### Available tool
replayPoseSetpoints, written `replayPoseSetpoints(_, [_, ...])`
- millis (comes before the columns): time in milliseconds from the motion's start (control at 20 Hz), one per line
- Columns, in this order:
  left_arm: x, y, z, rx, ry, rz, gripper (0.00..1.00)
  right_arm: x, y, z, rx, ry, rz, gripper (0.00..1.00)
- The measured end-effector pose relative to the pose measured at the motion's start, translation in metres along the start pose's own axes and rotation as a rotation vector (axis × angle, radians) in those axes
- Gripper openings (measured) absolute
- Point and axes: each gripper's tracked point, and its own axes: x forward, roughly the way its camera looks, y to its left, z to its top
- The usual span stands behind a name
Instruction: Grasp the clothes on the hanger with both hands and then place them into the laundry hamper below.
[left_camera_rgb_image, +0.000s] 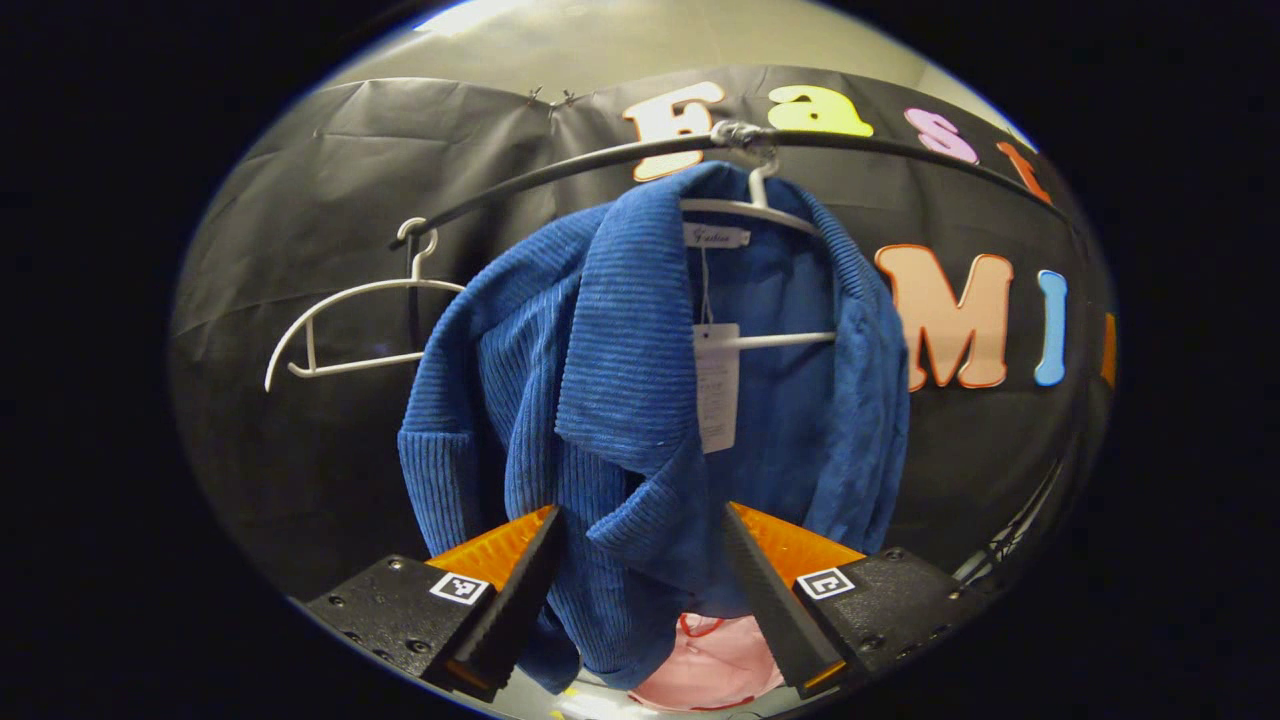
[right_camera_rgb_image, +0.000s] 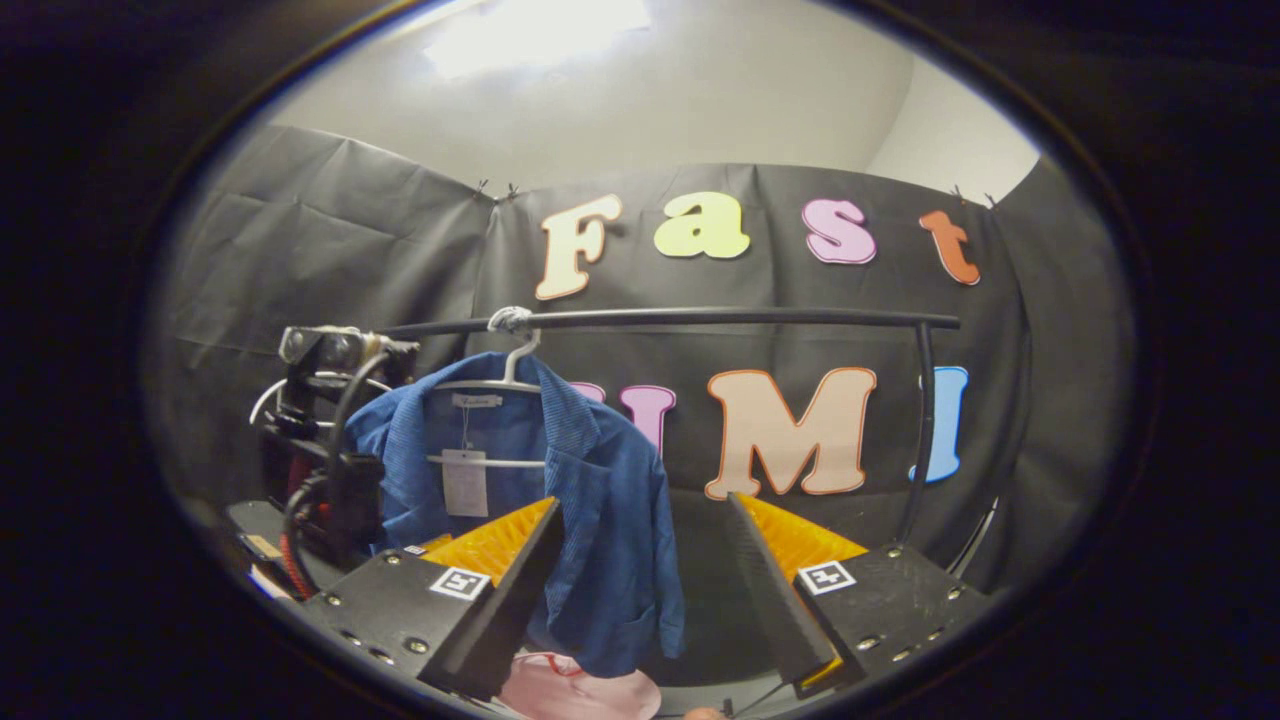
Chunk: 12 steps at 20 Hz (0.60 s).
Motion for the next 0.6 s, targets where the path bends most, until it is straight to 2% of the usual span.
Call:
replayPoseSetpoints(50, [0.007,0.003,0.002,0.002,-0.01,0.023,0.98,0.001,-0.002,0.0,0.002,-0.001,-0.003,0.96])
replayPoseSetpoints(100, [0.014,0.005,0.005,0.002,-0.022,0.044,0.95,0.001,-0.002,0.0,0.003,-0.001,-0.004,0.99])
replayPoseSetpoints(150, [0.022,0.008,0.007,0.001,-0.03,0.062,0.95,0.003,-0.002,-0.002,0.005,0.002,-0.002,0.96])
replayPoseSetpoints(200, [0.028,0.009,0.008,0.0,-0.035,0.065,0.98,0.003,-0.001,-0.004,0.005,0.006,0.0,0.96])
replayPoseSetpoints(350, [0.038,0.004,0.01,-0.02,-0.047,0.028,0.88,0.006,0.001,-0.008,0.0,0.014,0.007,0.96])
replayPoseSetpoints(600, [0.035,0.008,0.009,-0.027,-0.038,-0.012,0.25,0.014,0.012,-0.017,0.003,0.025,0.032,0.96])
